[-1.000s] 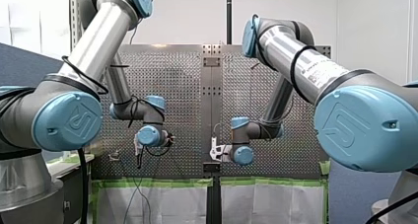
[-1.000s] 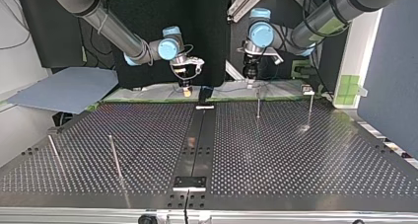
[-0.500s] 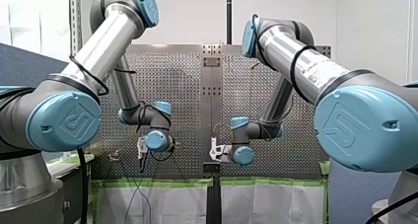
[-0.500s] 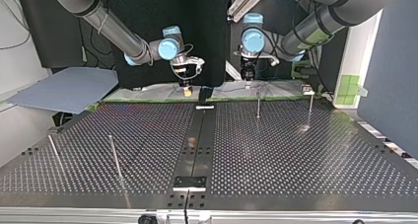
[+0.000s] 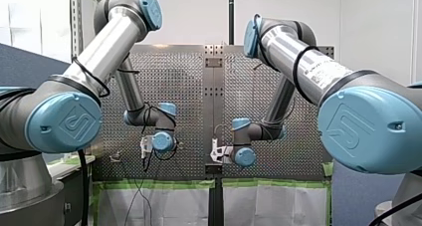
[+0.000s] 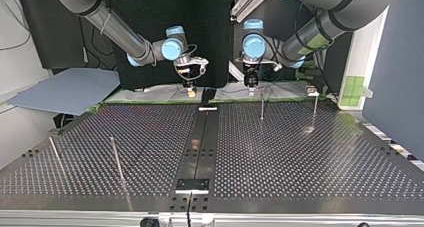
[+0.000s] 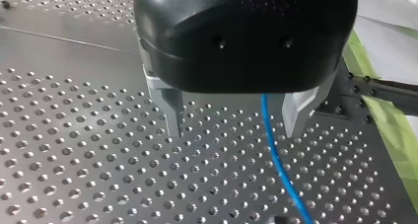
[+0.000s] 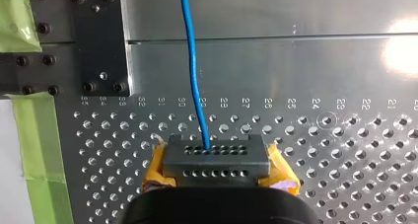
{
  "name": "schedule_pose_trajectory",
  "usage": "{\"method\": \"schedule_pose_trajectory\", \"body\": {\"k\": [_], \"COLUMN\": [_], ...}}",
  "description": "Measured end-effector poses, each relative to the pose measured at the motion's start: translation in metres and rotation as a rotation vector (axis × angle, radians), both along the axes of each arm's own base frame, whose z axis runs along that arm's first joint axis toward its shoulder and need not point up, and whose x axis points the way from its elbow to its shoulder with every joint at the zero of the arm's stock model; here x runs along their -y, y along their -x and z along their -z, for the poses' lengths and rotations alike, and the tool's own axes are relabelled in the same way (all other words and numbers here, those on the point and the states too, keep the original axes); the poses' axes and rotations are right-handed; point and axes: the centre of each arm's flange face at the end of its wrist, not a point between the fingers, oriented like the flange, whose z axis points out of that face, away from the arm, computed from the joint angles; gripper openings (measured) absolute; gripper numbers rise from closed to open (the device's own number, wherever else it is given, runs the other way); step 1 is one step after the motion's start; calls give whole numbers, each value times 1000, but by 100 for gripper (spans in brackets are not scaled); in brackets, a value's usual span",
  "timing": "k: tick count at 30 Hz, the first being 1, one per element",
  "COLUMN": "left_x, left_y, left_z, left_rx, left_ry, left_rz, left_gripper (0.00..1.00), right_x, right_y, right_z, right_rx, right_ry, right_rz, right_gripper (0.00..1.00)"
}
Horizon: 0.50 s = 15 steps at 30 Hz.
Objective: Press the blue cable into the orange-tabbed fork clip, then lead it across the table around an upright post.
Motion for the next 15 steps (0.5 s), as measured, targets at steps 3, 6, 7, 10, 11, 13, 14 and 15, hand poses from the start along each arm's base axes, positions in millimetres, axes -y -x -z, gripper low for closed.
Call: {"method": "schedule_pose_trajectory", "body": {"k": [3,6,7,10,11,13,14,15], "left_x": [3,6,6,8,8,9,10,11], "left_y": [-1,-6,-8,-16,-19,-21,-22,-21], "left_z": [9,14,14,11,10,9,9,10], "left_rx": [-2,8,10,17,19,21,21,20], "left_ry": [-2,5,7,9,10,10,10,8], "left_rz": [-9,-20,-24,-33,-36,-38,-38,-36], "left_gripper": [100,100,100,100,100,100,100,100], "right_x": [-1,-2,-2,-2,-2,-2,-3,-3], "right_y": [-1,-2,-2,-2,-2,-2,-2,-2], "right_z": [0,0,0,0,0,0,0,0], "right_rx": [-1,-1,-1,-1,-1,-1,-1,-1], "right_ry": [0,0,0,1,1,1,1,1], "right_rz": [-2,-4,-4,-4,-5,-5,-5,-5], "right_gripper": [0,0,0,0,0,0,0,0]}}
